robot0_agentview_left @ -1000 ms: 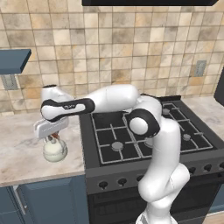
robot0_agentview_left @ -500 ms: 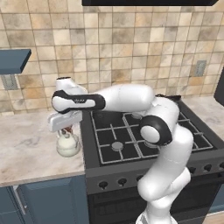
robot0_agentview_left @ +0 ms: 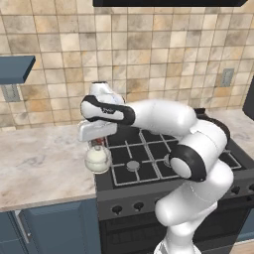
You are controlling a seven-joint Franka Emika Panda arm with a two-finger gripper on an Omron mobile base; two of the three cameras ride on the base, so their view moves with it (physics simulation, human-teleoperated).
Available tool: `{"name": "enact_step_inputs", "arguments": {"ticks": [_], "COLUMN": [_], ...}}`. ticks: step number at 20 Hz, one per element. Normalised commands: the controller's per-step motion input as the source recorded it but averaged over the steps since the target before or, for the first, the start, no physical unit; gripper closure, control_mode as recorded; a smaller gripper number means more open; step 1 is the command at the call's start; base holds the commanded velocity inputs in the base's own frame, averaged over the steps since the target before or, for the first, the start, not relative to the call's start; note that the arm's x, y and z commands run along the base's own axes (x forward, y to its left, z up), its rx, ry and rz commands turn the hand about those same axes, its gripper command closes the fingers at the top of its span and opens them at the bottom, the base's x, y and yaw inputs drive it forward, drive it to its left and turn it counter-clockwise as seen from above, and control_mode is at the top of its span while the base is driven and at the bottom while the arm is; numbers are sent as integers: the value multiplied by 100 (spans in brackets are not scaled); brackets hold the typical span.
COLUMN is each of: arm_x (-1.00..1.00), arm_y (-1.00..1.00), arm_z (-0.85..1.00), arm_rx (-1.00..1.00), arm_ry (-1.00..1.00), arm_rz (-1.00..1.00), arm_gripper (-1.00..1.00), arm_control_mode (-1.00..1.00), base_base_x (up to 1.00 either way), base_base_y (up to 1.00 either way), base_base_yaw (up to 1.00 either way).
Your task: Pick the kettle from the counter and place it on a stove burner. Then turn the burner on.
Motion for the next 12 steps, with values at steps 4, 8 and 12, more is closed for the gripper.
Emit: {"name": "enact_step_inputs", "arguments": {"ticks": [4, 8, 12], "arm_x": [0, 0, 0], "arm_y": [-92, -92, -77], "arm_z": [12, 21, 6], "arm_rx": [0, 0, 0], "arm_ry": [3, 6, 12], "arm_rz": [-18, -19, -21], "arm_gripper": [100, 100, 100], "arm_control_mode": [-100, -100, -100], "base_base_x": [0, 0, 0], "base_base_y": [0, 0, 0], "base_base_yaw": [0, 0, 0]}}
